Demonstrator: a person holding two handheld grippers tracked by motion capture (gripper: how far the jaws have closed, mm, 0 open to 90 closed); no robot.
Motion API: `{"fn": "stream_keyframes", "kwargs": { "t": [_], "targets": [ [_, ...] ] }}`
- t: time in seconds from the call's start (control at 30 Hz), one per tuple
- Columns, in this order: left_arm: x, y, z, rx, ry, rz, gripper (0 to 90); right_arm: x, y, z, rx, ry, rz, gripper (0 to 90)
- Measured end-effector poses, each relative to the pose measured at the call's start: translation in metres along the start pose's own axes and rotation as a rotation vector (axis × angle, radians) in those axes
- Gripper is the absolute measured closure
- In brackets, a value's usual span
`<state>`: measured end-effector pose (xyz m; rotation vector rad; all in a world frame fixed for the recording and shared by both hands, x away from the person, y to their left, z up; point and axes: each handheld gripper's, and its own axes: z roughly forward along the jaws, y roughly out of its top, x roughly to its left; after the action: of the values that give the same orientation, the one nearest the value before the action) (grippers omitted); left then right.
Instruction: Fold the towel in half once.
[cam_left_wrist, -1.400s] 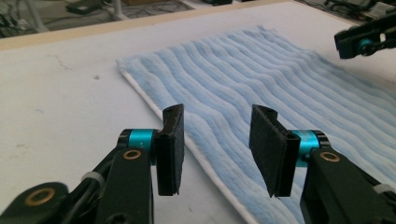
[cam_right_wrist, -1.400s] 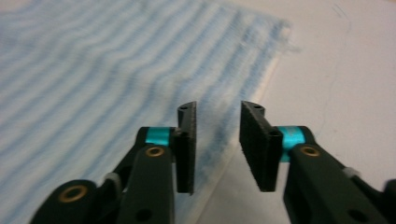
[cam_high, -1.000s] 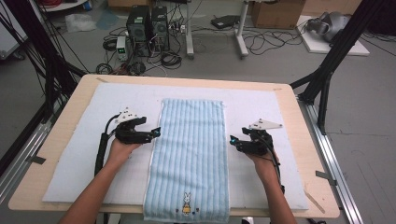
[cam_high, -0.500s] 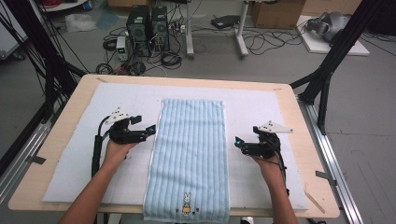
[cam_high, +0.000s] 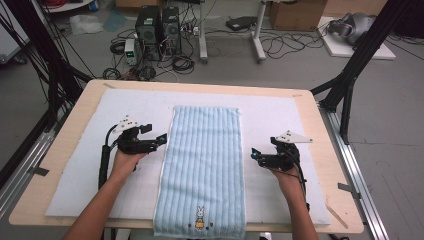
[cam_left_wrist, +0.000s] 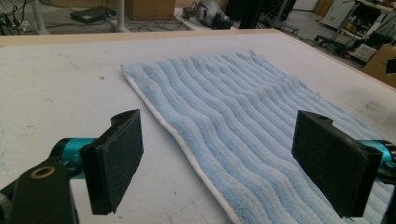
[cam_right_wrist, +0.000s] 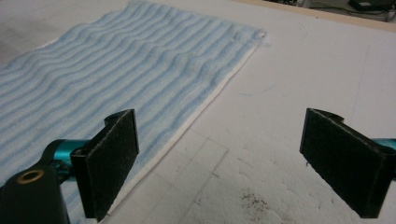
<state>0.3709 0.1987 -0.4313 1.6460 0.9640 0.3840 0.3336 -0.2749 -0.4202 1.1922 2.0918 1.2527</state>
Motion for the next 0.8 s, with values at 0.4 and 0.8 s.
{"fn": "stream_keyframes", "kwargs": {
  "t": [0.4,0.8],
  "targets": [
    [0.006,0.005,0.009,0.026,0.038,-0.024,20.8,0.001,0.000,0.000,0.005,0.017,0.001,10.9],
    [0.022,0.020,0.046,0.123,0.081,-0.075,23.7,0.002,-0.001,0.003,0.024,0.021,0.013,10.9]
  ]
}}
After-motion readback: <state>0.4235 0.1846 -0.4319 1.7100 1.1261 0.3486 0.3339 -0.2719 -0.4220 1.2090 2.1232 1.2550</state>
